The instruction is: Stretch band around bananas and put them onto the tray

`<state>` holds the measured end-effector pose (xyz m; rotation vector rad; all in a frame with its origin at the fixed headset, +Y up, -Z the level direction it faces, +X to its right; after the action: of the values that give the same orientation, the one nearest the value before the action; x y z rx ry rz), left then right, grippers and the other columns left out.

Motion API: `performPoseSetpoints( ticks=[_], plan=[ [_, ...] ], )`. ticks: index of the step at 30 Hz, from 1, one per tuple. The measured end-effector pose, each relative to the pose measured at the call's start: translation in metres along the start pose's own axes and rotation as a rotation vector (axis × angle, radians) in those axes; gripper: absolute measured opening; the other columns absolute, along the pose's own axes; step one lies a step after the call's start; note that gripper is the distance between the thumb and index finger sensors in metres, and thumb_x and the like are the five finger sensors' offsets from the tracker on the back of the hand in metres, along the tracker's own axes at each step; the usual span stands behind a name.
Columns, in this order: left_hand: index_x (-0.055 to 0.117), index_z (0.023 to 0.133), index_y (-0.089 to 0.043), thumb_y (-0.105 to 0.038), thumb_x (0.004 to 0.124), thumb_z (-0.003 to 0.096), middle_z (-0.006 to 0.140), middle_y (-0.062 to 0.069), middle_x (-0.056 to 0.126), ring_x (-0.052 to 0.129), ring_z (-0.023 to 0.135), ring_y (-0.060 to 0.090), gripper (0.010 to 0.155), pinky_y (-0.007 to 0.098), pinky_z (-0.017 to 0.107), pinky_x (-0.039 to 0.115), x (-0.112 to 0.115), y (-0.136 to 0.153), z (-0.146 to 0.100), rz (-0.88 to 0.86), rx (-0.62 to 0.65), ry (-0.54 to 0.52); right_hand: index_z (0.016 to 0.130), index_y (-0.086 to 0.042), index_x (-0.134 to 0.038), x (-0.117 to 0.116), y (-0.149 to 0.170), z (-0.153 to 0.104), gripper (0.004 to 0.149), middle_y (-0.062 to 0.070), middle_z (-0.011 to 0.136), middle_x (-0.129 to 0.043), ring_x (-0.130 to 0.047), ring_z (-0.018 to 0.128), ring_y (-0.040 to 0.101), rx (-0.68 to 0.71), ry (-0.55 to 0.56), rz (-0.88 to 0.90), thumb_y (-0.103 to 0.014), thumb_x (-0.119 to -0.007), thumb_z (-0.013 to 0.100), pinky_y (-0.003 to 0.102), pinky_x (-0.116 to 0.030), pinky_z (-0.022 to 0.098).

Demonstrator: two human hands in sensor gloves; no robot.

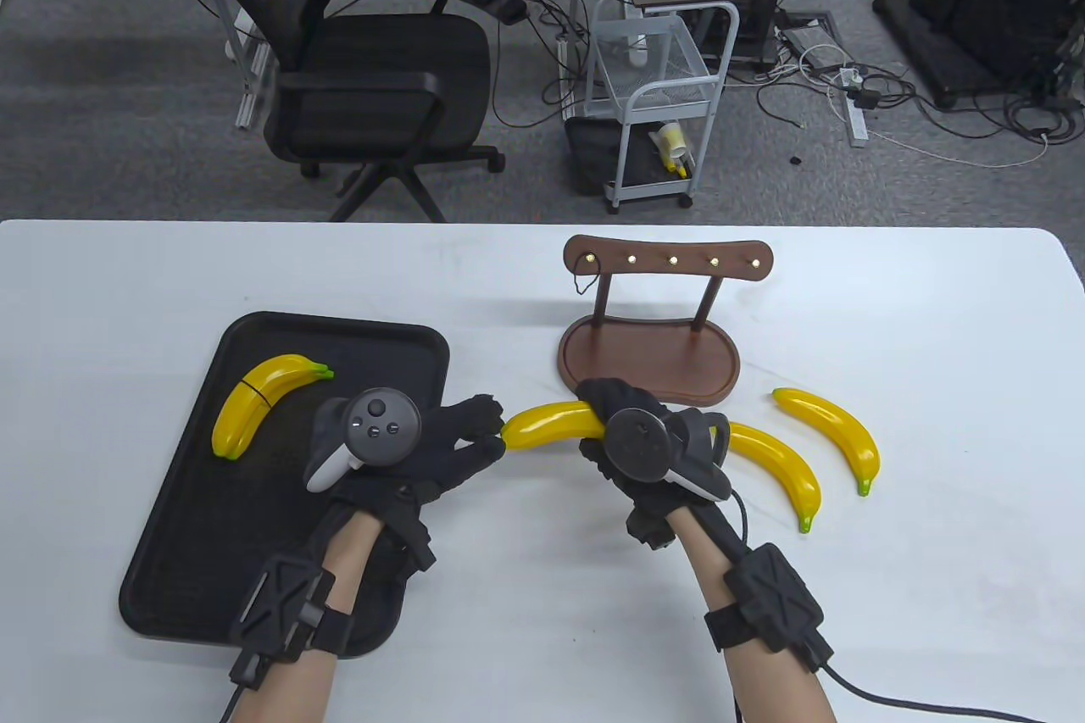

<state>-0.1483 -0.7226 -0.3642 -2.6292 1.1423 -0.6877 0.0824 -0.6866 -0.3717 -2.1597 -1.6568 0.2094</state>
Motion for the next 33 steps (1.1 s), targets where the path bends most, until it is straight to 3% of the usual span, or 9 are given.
performPoseSetpoints(
  ticks=[23,33],
  plan=[
    [0.059,0.112,-0.004,-0.064,0.063,0.0565,0.105,0.016,0.084,0.092,0.091,0.039,0.082,0.058,0.072,0.070,0.006,0.003,0.001,-0.186,0.010,0.080,0.099,-0.016,-0.064,0.000,-0.026,-0.001,0.069,0.010,0.099,-0.080,-0.092,0.080,0.033,0.078,0.034,0.030,-0.033,-0.097,0.041,0.045,-0.085,0.056],
    [0.056,0.114,-0.002,-0.064,0.063,0.0574,0.108,0.020,0.080,0.089,0.093,0.043,0.084,0.060,0.072,0.068,0.014,0.003,0.004,-0.181,0.000,0.143,0.099,-0.013,-0.066,-0.002,-0.046,-0.005,0.068,0.013,0.099,-0.080,-0.091,0.082,0.034,0.152,0.031,0.009,-0.030,-0.097,0.041,0.046,-0.085,0.057]
  ],
)
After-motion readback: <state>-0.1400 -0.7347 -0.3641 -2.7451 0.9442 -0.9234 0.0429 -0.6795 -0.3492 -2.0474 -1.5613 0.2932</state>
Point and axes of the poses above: the tracker on the back of each hand, its own y axis roughly to the little-finger side, its own z axis roughly from the wrist to the fingertips, x = y × z, the point moved 5 cm from there along z, roughly from the wrist to the fingertips
